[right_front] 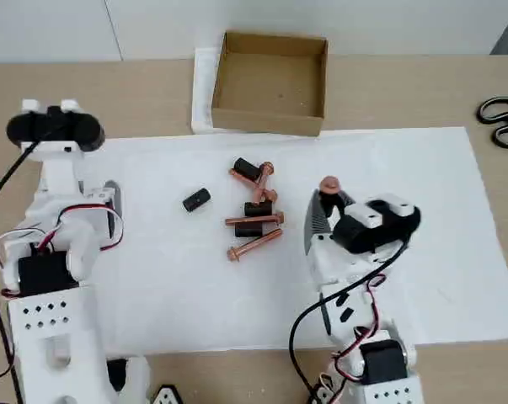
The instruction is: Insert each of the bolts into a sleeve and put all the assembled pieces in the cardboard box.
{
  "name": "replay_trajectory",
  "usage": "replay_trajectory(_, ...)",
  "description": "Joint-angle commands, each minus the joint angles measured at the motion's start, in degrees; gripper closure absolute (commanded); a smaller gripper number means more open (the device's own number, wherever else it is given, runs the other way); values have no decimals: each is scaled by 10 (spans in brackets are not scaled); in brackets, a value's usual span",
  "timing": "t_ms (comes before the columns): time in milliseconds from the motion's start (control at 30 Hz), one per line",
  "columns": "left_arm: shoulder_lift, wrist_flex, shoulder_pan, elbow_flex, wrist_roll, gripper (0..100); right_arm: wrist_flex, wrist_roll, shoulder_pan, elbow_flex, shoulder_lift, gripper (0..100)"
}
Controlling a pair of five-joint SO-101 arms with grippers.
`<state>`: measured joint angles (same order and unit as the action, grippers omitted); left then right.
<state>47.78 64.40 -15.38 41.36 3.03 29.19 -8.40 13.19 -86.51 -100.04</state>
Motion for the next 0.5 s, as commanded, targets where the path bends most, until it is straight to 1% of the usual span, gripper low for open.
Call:
replay_trajectory(0, 14, 3, -4, 18, 4, 862, 11, -3, -8, 134, 80, 995)
replay_trajectory(133, 15, 3, -3, 22, 4, 862, -7, -3, -9, 298, 274, 995)
replay_trajectory(333, 15, 5, -3, 26, 4, 862, -109, -3, -9, 543, 594, 995)
replay_trajectory(467, 17, 7, -6, 26, 4, 862, -153, -3, -23, 692, 797, 995)
